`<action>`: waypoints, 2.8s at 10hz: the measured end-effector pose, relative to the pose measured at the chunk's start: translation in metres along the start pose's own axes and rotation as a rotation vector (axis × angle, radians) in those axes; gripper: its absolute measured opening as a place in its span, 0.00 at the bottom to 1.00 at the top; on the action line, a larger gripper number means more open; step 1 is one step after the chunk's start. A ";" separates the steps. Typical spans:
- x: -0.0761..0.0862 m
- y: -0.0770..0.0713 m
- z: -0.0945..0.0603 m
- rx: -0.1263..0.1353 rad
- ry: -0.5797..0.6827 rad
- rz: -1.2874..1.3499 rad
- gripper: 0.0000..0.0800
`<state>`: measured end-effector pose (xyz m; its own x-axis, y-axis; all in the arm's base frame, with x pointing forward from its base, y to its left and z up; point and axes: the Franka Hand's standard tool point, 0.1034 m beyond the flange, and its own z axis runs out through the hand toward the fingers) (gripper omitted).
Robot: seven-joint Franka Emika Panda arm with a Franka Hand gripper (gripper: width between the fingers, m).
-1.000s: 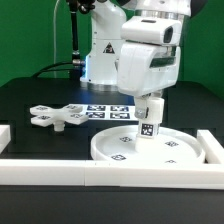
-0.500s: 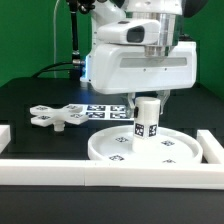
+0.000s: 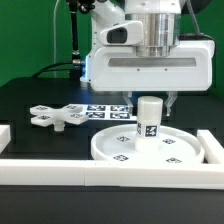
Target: Assemble round table
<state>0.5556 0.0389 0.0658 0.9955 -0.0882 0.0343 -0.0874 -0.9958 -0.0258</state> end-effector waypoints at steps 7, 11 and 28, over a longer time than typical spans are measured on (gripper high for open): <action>0.000 -0.001 0.000 0.057 0.016 0.556 0.52; 0.000 -0.005 0.000 0.125 -0.016 1.016 0.52; 0.006 -0.015 -0.006 0.066 0.018 0.076 0.81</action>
Offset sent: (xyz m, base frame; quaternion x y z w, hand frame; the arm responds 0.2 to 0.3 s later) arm 0.0000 0.0000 0.0000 0.0000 0.0000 0.1938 0.9810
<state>0.5627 0.0534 0.0719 0.9852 -0.1649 0.0475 -0.1599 -0.9826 -0.0945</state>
